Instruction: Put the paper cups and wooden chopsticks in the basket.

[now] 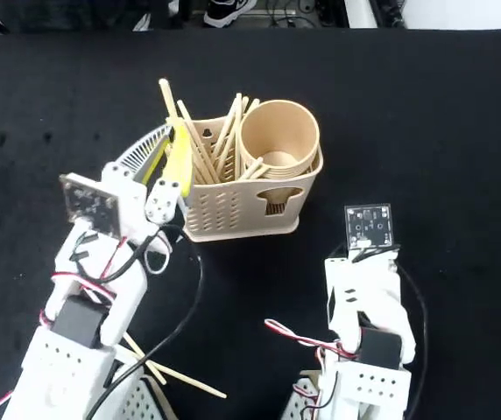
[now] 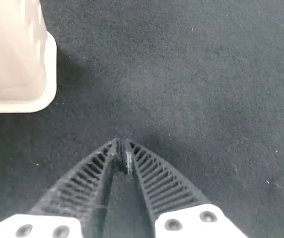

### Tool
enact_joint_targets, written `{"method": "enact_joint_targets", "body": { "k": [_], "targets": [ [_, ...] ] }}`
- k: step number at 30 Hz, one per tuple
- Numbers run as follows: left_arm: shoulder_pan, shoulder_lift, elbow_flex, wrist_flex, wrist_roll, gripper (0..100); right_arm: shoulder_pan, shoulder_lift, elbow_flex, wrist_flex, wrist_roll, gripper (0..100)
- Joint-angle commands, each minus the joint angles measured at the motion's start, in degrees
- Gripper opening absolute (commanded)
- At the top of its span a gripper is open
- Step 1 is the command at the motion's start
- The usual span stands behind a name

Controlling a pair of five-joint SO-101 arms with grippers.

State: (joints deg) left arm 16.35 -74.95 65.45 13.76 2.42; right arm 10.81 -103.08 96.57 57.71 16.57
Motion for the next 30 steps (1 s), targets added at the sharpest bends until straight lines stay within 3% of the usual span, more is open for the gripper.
{"method": "enact_joint_targets", "body": {
  "k": [1,5,11,18,21,25,30],
  "targets": [
    [-0.13,0.18,-1.01,1.14,5.10,12,-0.62,-4.09,-0.04,-0.70,0.35,1.5],
    [-2.15,0.35,-12.09,16.35,17.32,18,-0.62,-4.09,-0.04,-0.70,0.35,1.5],
    [-6.20,0.35,-34.51,39.56,18.02,19,-0.70,-4.09,-0.04,-0.53,0.35,1.5],
    [-29.49,7.30,-40.40,57.76,17.85,24,-0.70,-4.09,-0.04,-0.35,0.35,1.5],
    [-39.34,14.51,-39.96,64.97,13.54,24,-0.70,-4.09,-0.04,-0.35,0.35,1.5],
    [-46.46,26.64,-34.33,68.66,7.38,24,-0.70,-4.09,-0.04,-0.35,0.35,1.5],
    [-48.92,39.30,-25.19,64.26,7.30,24,-0.70,-4.09,-0.04,-0.35,0.35,1.5]
  ]
}}
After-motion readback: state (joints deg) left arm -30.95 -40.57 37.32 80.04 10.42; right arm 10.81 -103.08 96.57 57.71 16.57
